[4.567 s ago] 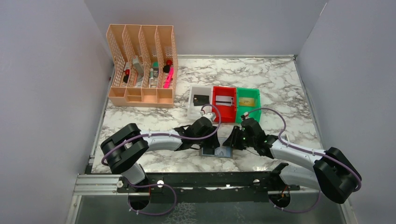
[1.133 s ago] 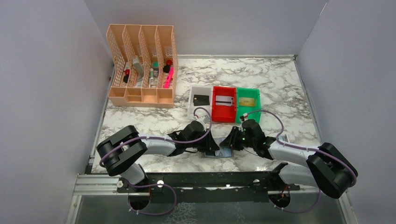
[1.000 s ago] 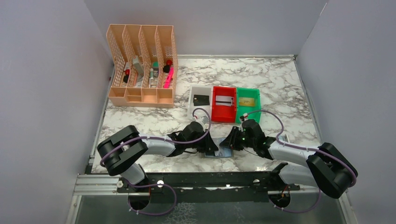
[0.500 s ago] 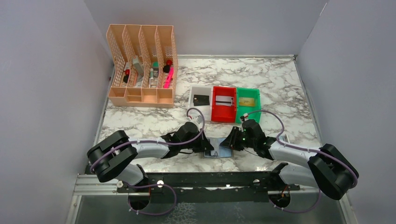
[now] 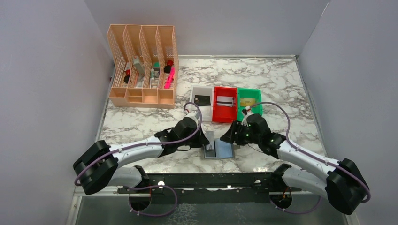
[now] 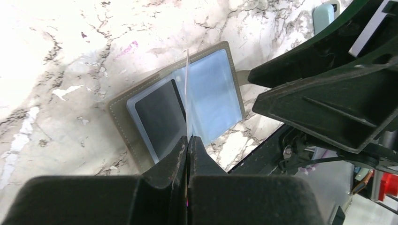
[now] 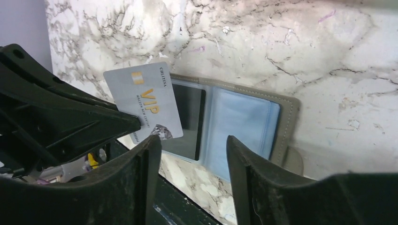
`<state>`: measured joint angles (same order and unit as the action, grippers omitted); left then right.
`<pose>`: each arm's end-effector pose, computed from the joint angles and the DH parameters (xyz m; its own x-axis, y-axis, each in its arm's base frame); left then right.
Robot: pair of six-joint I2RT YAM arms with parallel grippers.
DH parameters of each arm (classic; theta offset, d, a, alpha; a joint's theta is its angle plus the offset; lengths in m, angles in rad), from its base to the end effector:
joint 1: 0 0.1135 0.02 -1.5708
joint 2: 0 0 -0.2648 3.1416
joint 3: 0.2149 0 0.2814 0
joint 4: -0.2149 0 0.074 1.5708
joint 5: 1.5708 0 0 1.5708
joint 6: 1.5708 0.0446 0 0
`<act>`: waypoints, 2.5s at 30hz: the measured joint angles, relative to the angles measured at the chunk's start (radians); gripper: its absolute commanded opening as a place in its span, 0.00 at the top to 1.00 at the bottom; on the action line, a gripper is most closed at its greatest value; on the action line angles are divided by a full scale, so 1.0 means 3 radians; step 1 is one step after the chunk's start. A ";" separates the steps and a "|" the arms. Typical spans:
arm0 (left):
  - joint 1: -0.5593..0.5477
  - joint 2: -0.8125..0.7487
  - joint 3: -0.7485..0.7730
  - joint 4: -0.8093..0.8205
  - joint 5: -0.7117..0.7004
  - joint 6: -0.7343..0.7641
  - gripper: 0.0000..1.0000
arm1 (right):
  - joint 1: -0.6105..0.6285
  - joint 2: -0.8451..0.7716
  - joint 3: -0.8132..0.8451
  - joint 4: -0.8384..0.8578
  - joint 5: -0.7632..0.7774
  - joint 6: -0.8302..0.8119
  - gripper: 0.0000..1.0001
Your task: Take the credit cards out of the card holder
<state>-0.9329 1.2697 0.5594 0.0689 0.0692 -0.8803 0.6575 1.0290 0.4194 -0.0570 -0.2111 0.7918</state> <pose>0.1666 -0.2300 0.1617 -0.8702 -0.1175 -0.4784 0.2568 0.7206 -0.6441 0.1808 0.1514 0.1594 -0.8618 0.2137 -0.4600 -0.1631 0.7419 0.6503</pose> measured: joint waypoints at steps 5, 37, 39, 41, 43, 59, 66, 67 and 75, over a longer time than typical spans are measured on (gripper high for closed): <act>0.0099 -0.0111 0.0000 -0.0121 -0.0006 0.0130 1.00 | 0.0000 -0.0027 0.0017 0.0009 -0.0024 -0.0009 0.32; 0.0514 -0.0674 -0.0395 0.0765 0.1485 0.0294 1.00 | -0.0011 -0.0095 -0.0575 0.1743 -0.0865 0.0515 0.57; 0.0514 -0.0670 -0.0395 0.0824 0.1548 0.0281 1.00 | -0.0020 -0.0094 -0.0607 0.1869 -0.0927 0.0548 0.61; 0.0514 -0.0666 -0.0395 0.0866 0.1586 0.0264 1.00 | -0.0039 -0.0085 -0.0638 0.1998 -0.1001 0.0599 0.64; 0.0516 -0.0661 -0.0397 0.0903 0.1612 0.0251 1.00 | -0.0053 -0.0056 -0.0664 0.2130 -0.1067 0.0645 0.68; 0.0537 -0.0598 -0.0455 0.1088 0.1682 0.0198 0.90 | -0.0139 0.0010 -0.0824 0.2683 -0.1338 0.0880 0.95; 0.0534 -0.0571 -0.0465 0.1095 0.1681 0.0174 0.52 | -0.0146 -0.0098 -0.0834 0.2696 -0.1348 0.0899 0.99; 0.0535 -0.0571 -0.0465 0.1104 0.1680 0.0170 0.49 | -0.0146 -0.0113 -0.0837 0.2688 -0.1347 0.0899 0.99; 0.0534 -0.0579 -0.0483 0.1100 0.1626 0.0160 0.23 | -0.0146 -0.0251 -0.0853 0.2425 -0.1233 0.0839 0.99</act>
<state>-0.7727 1.0962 0.4145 0.3988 0.5571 -0.8322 0.6136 0.9539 0.1635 0.6704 -0.5812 1.0435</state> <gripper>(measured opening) 0.706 0.020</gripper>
